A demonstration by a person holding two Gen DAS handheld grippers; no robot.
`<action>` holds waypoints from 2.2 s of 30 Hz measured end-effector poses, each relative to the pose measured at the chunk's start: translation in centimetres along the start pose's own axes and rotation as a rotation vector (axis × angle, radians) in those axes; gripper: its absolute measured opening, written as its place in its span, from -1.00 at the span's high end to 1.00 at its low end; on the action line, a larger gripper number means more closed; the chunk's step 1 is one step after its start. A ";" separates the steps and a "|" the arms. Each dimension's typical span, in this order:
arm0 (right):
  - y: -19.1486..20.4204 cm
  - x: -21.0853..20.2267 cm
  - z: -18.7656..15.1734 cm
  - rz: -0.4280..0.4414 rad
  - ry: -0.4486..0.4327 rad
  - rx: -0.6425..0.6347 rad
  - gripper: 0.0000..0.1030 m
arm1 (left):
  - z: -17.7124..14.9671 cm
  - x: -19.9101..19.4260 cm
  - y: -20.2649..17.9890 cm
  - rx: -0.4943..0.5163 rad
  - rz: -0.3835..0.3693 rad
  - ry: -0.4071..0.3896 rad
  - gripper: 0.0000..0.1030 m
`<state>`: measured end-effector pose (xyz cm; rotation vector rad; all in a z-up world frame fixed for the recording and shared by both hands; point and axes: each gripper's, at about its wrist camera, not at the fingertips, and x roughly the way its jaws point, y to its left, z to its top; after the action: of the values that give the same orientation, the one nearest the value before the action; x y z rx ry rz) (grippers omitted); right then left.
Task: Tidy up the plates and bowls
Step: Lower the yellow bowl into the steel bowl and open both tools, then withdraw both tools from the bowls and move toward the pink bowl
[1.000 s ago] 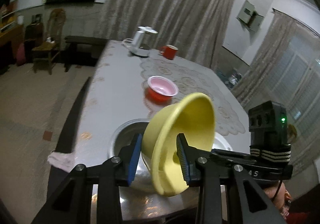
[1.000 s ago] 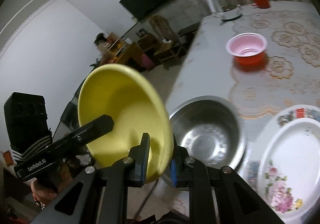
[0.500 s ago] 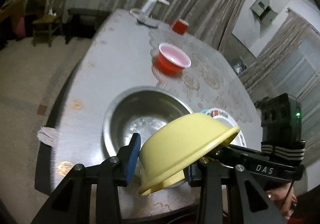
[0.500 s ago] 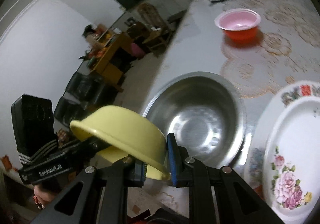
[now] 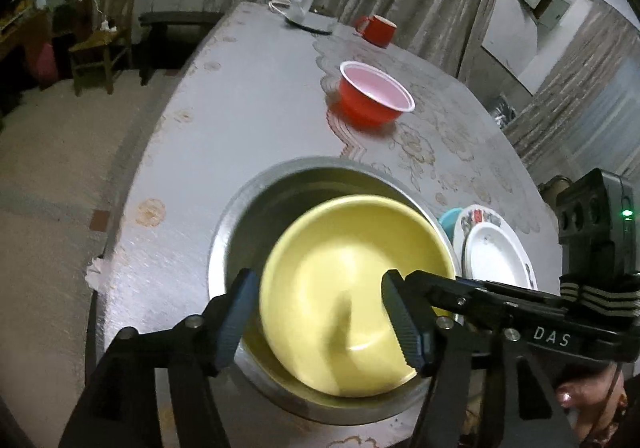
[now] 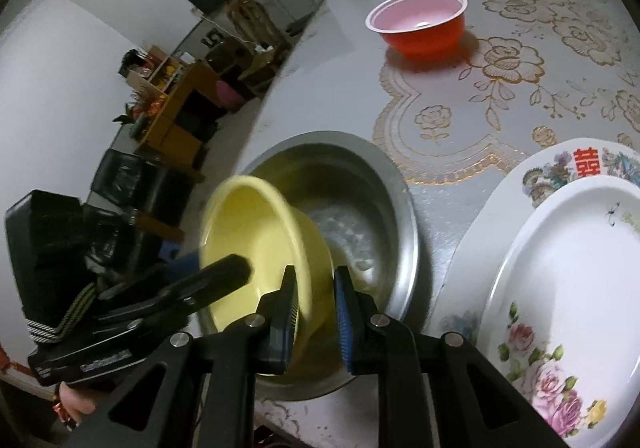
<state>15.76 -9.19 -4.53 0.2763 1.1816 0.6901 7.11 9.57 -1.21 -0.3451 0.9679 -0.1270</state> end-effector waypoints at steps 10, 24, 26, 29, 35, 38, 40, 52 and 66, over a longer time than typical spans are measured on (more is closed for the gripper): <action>2.0 0.5 0.4 -0.130 -0.013 -0.032 0.60 | 0.5 -1.3 0.2 0.008 -0.028 -0.063 -0.55; 3.1 -2.0 0.7 -0.199 -0.104 -0.109 0.41 | 1.1 -1.3 1.9 -0.061 0.009 -0.071 -0.76; 3.0 -2.1 0.8 -0.197 -0.104 -0.104 0.40 | 1.1 -1.3 1.9 -0.063 0.013 -0.068 -0.82; 2.5 -2.2 0.8 -0.190 -0.100 -0.086 0.40 | 1.4 -1.2 1.6 -0.062 0.021 -0.063 -0.84; 1.8 -3.1 1.3 -0.187 -0.118 -0.065 0.40 | 2.2 -0.8 0.9 -0.042 0.018 -0.055 -0.87; 1.2 -3.6 1.6 -0.189 -0.126 -0.050 0.40 | 2.7 -0.4 0.5 -0.037 0.018 -0.041 -0.88; 0.7 -3.9 1.9 -0.192 -0.128 -0.038 0.40 | 2.9 -0.2 0.4 -0.037 0.021 -0.033 -0.88; -1.9 -5.6 4.4 -0.194 -0.160 0.023 0.40 | 5.3 1.0 -1.3 0.007 0.084 -0.021 -0.88; -4.5 -5.5 7.2 -0.191 -0.139 0.040 0.39 | 7.3 2.2 -3.8 0.081 0.138 -0.025 -0.94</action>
<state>22.72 -14.98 -0.09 0.2372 1.0737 0.4730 14.52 7.18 2.16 -0.2037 0.9556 -0.0357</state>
